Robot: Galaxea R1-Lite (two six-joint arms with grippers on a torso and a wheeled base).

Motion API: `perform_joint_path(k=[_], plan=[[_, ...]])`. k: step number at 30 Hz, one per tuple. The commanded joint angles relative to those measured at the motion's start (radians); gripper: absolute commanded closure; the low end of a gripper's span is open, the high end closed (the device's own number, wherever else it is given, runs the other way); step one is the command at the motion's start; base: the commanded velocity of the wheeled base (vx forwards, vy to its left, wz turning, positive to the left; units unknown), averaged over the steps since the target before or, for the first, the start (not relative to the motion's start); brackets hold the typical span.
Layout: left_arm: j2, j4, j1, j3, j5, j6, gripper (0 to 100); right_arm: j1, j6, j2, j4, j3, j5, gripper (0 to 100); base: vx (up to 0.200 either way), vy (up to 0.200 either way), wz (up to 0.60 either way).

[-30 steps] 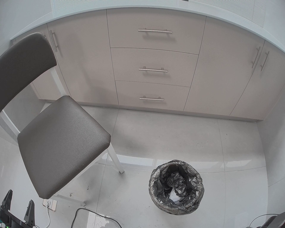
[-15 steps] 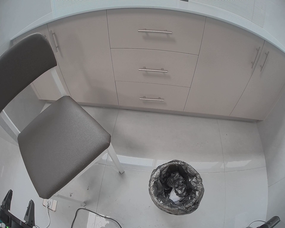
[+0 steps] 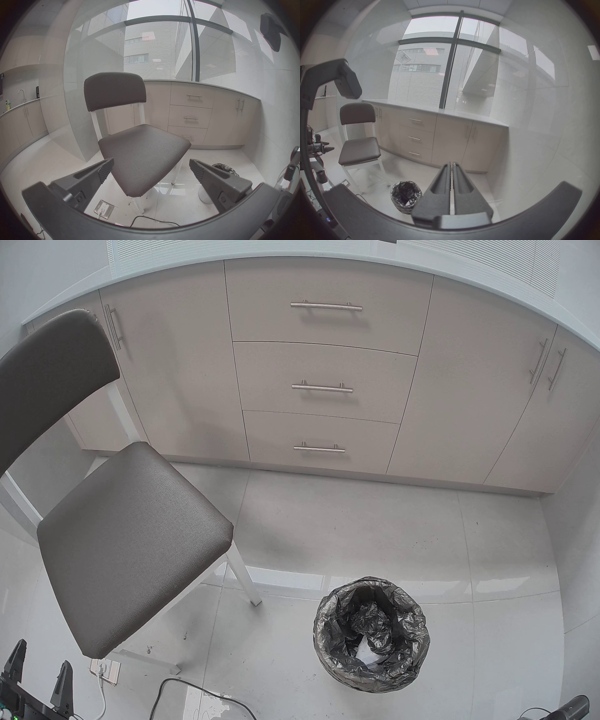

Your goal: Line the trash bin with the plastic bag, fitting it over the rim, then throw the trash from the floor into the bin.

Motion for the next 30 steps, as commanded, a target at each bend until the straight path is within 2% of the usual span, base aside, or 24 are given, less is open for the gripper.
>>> perform_joint_path(k=[1,2,4,8,10,12,15,17,19,30], plan=[[-0.016,0.000,0.000,0.017,0.000,-0.001,0,-0.010,0.045,-0.062,-0.228,0.382,0.062,100,0.000,0.000,0.00],[-0.016,0.000,0.000,0.017,0.000,0.000,0,-0.010,0.045,-0.062,-0.255,0.408,0.062,100,0.000,0.000,0.00],[-0.016,0.000,0.000,0.017,0.000,-0.001,0,-0.010,0.044,-0.060,-0.568,0.671,0.062,100,0.000,0.000,0.00],[-0.016,0.000,0.000,0.017,0.000,0.000,0,-0.011,0.037,-0.060,-1.053,1.069,0.059,100,0.000,0.000,0.00],[-0.016,0.000,0.000,0.017,0.000,-0.001,0,-0.011,0.036,-0.062,-1.186,1.205,0.053,100,0.000,0.000,0.00],[-0.016,0.000,0.000,0.017,0.000,-0.001,0,-0.011,0.054,-0.062,-1.193,1.242,0.050,100,0.000,0.000,0.00],[-0.016,0.000,0.000,0.017,0.000,-0.001,0,-0.011,0.122,-0.062,-1.085,1.242,0.027,100,0.000,0.000,0.00],[-0.016,0.000,0.000,0.017,0.000,-0.001,0,-0.013,0.125,-0.062,-0.975,1.241,-0.004,100,0.000,0.000,0.00],[-0.016,0.000,0.000,0.017,0.000,0.000,0,-0.011,0.149,-0.059,-0.889,1.231,0.008,100,0.000,0.000,0.00],[-0.016,0.000,0.000,0.017,0.000,0.000,0,-0.011,0.154,-0.060,-0.910,1.239,0.016,100,0.000,0.000,0.00]])
